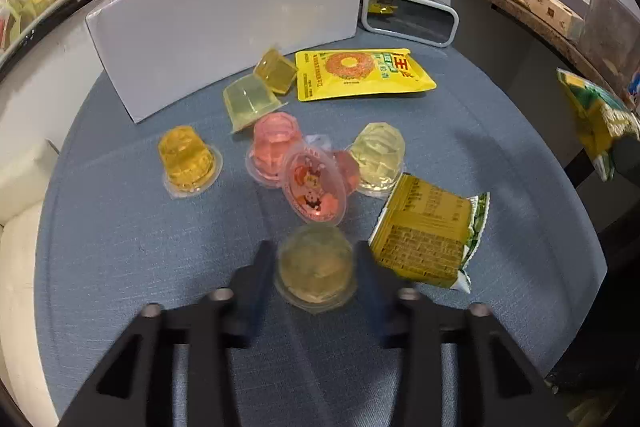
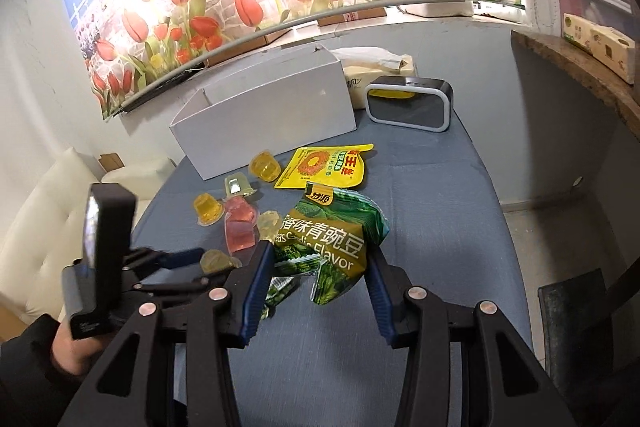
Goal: Organize snacks
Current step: 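Grasp the green pea snack bag with the right tool while the left grasps a pale jelly cup, then carry the pea bag and pale jelly cup into the white box and release both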
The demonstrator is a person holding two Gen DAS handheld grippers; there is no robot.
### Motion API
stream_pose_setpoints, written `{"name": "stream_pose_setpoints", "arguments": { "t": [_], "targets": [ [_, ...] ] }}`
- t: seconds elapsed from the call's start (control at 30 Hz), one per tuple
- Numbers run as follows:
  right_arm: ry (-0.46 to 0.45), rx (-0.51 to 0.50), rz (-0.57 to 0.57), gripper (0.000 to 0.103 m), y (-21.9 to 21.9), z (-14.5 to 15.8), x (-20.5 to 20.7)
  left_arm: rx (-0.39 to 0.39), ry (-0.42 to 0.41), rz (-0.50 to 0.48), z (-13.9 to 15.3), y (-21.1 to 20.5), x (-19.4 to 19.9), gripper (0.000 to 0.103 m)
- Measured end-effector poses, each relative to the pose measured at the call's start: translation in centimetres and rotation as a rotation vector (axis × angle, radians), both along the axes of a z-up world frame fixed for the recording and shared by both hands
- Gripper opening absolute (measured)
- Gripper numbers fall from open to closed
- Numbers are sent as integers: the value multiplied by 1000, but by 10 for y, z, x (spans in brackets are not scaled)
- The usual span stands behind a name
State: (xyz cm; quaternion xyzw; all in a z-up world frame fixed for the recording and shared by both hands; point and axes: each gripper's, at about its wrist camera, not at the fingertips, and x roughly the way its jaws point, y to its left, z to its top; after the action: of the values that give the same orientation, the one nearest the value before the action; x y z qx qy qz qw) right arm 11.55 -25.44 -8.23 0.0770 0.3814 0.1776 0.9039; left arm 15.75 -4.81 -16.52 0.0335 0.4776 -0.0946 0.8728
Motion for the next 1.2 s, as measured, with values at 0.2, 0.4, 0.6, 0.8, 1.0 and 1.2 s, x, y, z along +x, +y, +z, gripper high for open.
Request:
{"name": "stream_pose_setpoints", "arguments": {
  "t": [0.2, 0.4, 0.6, 0.8, 1.0, 1.2],
  "targets": [
    [11, 5, 6, 49, 1, -6, -3, -40, -1, -7, 4, 2, -4, 43],
    [11, 9, 21, 49, 7, -6, -4, -52, -40, -29, 24, 2, -15, 42],
    [2, 11, 50, 49, 18, -1, 1, -58, -113, -31, 58, 9, -24, 42],
    [-7, 18, 97, 49, 38, 13, 26, -63, -177, -12, 94, 25, -8, 43],
    [-45, 34, 141, 49, 67, 38, 77, -96, -244, 47, 136, 52, 37, 43],
    [-53, 29, 152, 49, 95, 57, 150, -91, -274, 94, 157, 76, 96, 43]
  ]
}}
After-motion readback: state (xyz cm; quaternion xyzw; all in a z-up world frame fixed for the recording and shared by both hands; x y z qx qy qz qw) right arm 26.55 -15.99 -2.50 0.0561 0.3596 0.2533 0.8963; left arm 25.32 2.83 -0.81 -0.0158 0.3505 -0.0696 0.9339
